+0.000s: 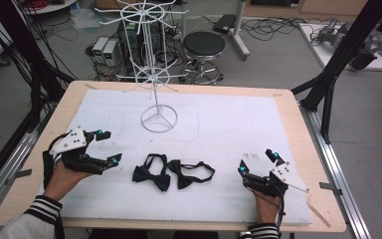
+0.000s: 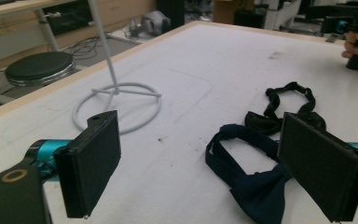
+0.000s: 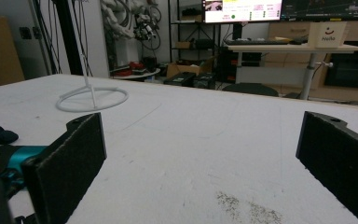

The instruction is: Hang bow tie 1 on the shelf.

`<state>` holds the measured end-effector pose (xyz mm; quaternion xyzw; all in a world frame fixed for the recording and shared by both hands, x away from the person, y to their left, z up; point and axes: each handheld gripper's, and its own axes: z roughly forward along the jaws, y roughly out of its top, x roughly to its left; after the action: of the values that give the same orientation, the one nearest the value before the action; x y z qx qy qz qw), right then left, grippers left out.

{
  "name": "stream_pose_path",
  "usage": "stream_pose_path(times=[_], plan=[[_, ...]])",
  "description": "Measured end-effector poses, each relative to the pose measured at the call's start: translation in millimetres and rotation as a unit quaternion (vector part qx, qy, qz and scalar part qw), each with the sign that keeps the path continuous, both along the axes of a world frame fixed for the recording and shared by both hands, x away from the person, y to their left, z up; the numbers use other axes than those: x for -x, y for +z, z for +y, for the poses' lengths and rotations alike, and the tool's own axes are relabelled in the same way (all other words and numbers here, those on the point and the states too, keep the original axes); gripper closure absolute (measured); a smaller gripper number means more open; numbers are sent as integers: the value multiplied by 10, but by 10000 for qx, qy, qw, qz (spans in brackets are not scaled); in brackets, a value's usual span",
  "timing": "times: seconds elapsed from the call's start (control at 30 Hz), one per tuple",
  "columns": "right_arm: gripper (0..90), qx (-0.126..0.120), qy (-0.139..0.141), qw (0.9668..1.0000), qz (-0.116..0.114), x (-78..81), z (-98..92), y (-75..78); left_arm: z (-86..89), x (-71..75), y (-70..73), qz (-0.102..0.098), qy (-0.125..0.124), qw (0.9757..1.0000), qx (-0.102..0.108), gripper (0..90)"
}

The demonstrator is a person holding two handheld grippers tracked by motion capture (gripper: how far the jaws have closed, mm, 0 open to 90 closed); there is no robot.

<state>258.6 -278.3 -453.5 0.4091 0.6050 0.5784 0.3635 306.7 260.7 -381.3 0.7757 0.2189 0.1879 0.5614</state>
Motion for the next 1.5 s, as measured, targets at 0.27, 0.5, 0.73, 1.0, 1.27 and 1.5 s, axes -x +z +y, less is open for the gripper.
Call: stream_pose_path(times=[0.27,0.5,0.73,1.0,1.27,1.5], plan=[[7,-11,-1,10000,-5,1,0,0,-142,-64,161,96,-423,9983,-382,139],[7,-19,-15,10000,-7,4,2,-1,-312,-114,241,173,-786,9944,-691,141],[7,-24,-16,10000,-8,5,1,-1,-494,-153,251,292,-1144,9855,-1222,144],[6,-52,-19,10000,-8,6,-2,-2,-706,-162,204,415,-1522,9715,-1767,157],[7,-47,-22,10000,-14,7,-2,-2,-848,-171,132,632,-1764,9591,-2123,192],[7,-39,-21,10000,-18,9,-1,-2,-985,-181,55,816,-1962,9432,-2552,203]])
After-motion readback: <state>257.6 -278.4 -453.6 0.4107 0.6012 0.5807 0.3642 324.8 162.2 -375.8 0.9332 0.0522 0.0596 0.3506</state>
